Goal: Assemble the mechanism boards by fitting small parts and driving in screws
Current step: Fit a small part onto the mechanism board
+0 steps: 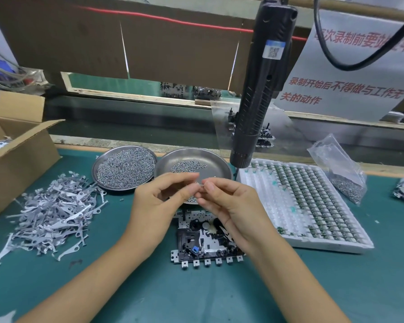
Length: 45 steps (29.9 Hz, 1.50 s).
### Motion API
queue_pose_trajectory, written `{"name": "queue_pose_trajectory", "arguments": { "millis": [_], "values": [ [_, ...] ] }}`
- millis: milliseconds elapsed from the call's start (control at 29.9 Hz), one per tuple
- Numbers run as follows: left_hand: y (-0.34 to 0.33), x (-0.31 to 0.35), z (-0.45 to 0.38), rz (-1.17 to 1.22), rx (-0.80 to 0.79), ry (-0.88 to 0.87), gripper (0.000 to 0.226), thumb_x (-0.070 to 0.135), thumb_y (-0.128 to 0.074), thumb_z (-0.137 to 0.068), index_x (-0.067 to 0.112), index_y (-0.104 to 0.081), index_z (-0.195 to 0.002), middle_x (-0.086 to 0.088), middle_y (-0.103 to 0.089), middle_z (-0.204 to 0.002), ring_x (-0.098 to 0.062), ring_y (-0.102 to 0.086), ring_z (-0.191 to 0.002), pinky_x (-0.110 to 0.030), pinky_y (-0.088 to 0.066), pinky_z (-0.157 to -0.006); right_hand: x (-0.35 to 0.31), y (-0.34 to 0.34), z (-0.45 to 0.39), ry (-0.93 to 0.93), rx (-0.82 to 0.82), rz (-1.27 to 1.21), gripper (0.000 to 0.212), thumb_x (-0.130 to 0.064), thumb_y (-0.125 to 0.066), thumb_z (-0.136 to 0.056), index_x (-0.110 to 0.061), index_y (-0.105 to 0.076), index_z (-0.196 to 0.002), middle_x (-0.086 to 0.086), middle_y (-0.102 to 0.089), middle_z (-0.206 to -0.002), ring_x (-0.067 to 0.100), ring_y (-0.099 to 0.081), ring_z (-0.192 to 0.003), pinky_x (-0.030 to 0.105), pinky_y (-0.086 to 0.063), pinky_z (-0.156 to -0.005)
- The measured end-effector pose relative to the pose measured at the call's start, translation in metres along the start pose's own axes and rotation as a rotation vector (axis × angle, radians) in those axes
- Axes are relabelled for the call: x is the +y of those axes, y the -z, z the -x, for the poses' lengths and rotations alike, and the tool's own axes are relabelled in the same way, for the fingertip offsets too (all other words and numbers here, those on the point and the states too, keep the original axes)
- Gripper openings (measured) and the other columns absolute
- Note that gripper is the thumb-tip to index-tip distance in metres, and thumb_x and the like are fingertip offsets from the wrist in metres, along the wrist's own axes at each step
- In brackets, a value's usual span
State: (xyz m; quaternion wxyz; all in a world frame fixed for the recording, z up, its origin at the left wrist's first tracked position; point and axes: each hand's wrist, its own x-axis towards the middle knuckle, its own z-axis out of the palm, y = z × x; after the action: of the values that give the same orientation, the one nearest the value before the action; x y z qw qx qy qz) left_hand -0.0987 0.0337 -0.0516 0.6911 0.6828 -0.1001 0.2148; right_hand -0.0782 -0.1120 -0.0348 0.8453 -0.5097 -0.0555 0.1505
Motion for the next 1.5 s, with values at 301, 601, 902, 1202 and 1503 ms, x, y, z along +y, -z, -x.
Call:
{"name": "queue_pose_trajectory", "arguments": {
  "millis": [301, 601, 902, 1202, 1503],
  "values": [
    [0.005, 0.002, -0.002, -0.042, -0.052, -0.005, 0.027, 0.019, -0.073, -0.071, 0.03, -0.074, -0.095, 0.003, -0.073, -0.086, -0.008, -0.068, -0.078, -0.016, -0.052, -0.073, -0.003, 0.0, 0.001, -0.015, -0.042, 0.01, 0.019, -0.008, -0.065, -0.076, 0.004, -0.068, -0.091, 0.013, -0.071, -0.081, 0.017, -0.07, -0.077, 0.018, -0.054, -0.068],
    [0.008, 0.003, -0.003, -0.15, -0.118, -0.073, 0.028, 0.022, -0.072, -0.073, 0.034, -0.072, -0.098, 0.006, -0.071, -0.088, -0.01, -0.067, -0.081, -0.023, -0.053, -0.077, -0.004, 0.003, 0.0, -0.075, -0.07, 0.04, 0.022, -0.011, -0.069, -0.072, 0.0, -0.068, -0.09, 0.011, -0.072, -0.082, 0.015, -0.069, -0.074, 0.019, -0.055, -0.068],
    [0.002, 0.002, -0.001, -0.125, -0.092, -0.088, 0.022, 0.017, -0.07, -0.074, 0.027, -0.073, -0.093, 0.004, -0.07, -0.095, -0.006, -0.066, -0.087, -0.013, -0.049, -0.077, -0.012, 0.009, 0.0, -0.073, -0.103, 0.096, 0.02, -0.01, -0.072, -0.068, -0.005, -0.069, -0.087, 0.01, -0.071, -0.079, 0.015, -0.069, -0.071, 0.019, -0.054, -0.068],
    [0.007, 0.002, -0.002, -0.058, -0.141, -0.031, 0.022, 0.024, -0.076, -0.072, 0.034, -0.07, -0.091, 0.002, -0.071, -0.089, -0.013, -0.067, -0.082, -0.024, -0.055, -0.076, -0.011, 0.01, -0.002, -0.046, -0.135, 0.076, 0.017, -0.007, -0.069, -0.069, -0.007, -0.064, -0.086, 0.007, -0.068, -0.074, 0.018, -0.07, -0.076, 0.025, -0.057, -0.064],
    [0.01, 0.006, -0.004, -0.055, -0.193, -0.028, 0.026, 0.025, -0.074, -0.07, 0.032, -0.069, -0.094, 0.0, -0.071, -0.086, -0.015, -0.067, -0.081, -0.024, -0.054, -0.077, -0.011, 0.013, -0.003, -0.012, -0.208, 0.089, 0.016, -0.006, -0.068, -0.072, -0.008, -0.063, -0.087, 0.005, -0.068, -0.074, 0.018, -0.071, -0.077, 0.029, -0.059, -0.066]
  ]
}}
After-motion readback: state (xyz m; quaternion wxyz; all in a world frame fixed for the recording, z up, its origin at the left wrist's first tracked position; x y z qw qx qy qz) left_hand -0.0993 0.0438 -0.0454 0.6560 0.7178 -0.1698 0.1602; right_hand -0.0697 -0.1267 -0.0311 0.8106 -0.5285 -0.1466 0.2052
